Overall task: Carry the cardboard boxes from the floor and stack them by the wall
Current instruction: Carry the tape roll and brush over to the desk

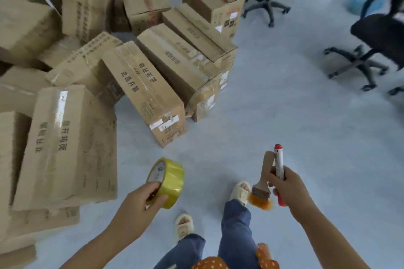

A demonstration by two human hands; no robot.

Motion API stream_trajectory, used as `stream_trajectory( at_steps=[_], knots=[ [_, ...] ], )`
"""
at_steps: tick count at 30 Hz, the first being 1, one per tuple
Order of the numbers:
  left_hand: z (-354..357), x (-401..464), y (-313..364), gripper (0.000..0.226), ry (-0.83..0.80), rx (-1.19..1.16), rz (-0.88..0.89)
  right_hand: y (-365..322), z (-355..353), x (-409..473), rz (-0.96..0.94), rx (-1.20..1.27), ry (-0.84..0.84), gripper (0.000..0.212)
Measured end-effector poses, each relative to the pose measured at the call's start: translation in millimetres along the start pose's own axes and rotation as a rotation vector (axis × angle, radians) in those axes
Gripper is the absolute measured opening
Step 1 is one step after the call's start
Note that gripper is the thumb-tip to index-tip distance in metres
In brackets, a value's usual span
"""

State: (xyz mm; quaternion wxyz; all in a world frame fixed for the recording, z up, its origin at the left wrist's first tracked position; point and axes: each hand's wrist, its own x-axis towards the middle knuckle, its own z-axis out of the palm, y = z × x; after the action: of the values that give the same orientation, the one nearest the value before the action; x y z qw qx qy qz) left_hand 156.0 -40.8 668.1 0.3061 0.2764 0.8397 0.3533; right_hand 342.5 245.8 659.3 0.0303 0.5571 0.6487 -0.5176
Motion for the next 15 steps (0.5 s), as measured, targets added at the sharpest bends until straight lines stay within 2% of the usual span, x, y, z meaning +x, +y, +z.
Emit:
stream_trajectory(
  at_steps=[4,9,12,15],
  knots=[
    [-0.3,3.4,16.6,0.023,-0.067,0.067,0.128,48.1,-17.0,-61.4,0.063,0.159,0.167,0.005],
    [40.4,4.2,66.4,0.001,-0.262,0.092,0.312,125.3,-49.9,-136.2,0.143,0.396,0.408,0.008],
    [80.3,-7.2,99.8,0.003,-0.37,0.129,0.413,173.2,-70.6,-176.7,0.192,0.514,0.529,0.013],
    [132.0,-23.9,134.6,0.017,-0.496,0.16,0.477,230.7,-92.0,-220.7,0.264,0.59,0.624,0.012]
  ],
)
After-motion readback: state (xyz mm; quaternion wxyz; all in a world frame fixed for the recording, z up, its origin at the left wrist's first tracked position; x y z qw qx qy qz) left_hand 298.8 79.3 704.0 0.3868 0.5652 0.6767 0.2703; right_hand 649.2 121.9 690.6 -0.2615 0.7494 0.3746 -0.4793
